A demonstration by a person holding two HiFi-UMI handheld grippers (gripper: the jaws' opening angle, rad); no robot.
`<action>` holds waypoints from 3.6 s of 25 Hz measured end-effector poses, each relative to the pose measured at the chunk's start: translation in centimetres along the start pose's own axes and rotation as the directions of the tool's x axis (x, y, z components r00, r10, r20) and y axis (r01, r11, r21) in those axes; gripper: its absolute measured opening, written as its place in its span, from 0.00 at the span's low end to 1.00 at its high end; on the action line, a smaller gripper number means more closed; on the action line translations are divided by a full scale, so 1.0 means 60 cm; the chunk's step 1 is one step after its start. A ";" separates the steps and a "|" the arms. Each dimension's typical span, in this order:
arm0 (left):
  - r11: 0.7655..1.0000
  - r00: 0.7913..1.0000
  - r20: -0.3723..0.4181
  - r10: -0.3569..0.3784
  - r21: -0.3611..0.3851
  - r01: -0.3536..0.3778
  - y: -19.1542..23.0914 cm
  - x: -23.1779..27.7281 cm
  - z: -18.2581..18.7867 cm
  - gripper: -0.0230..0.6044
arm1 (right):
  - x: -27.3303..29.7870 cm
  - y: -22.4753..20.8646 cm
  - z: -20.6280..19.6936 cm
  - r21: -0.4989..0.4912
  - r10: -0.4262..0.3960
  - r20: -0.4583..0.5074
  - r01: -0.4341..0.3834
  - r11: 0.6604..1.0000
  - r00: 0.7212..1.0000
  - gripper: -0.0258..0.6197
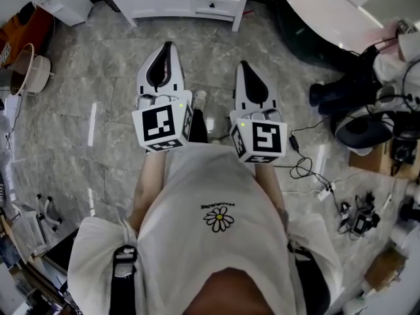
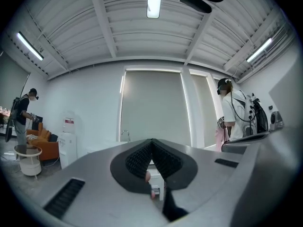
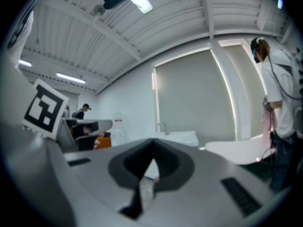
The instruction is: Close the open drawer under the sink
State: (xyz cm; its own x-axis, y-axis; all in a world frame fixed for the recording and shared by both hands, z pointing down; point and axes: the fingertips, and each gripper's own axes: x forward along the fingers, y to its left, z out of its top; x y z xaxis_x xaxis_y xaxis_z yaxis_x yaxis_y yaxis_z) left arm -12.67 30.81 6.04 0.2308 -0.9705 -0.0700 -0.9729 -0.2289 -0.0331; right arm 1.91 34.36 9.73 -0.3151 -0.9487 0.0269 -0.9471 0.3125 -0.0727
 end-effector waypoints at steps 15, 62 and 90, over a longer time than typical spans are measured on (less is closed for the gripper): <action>0.989 0.990 -0.006 -0.143 0.030 0.143 -0.049 0.172 -0.026 0.07 | 0.097 -0.065 -0.017 -0.036 -0.067 -0.040 0.066 0.997 0.997 0.08; 0.992 0.988 -0.087 -0.126 0.005 0.127 0.107 0.691 -0.120 0.07 | 0.625 -0.268 -0.035 0.034 -0.097 -0.140 0.103 0.994 0.985 0.08; 0.991 0.990 -0.052 -0.131 -0.014 0.130 0.121 0.812 -0.430 0.07 | 0.791 -0.332 -0.313 -0.033 -0.158 -0.111 0.155 0.987 0.981 0.08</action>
State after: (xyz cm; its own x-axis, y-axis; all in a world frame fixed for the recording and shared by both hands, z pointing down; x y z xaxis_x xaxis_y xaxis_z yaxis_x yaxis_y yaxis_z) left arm -8.87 -20.11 28.14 0.3547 -0.9349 -0.0131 -0.9347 -0.3542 -0.0281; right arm 4.67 -15.95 31.21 -0.1665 -0.9747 0.1488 -0.9860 0.1631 -0.0350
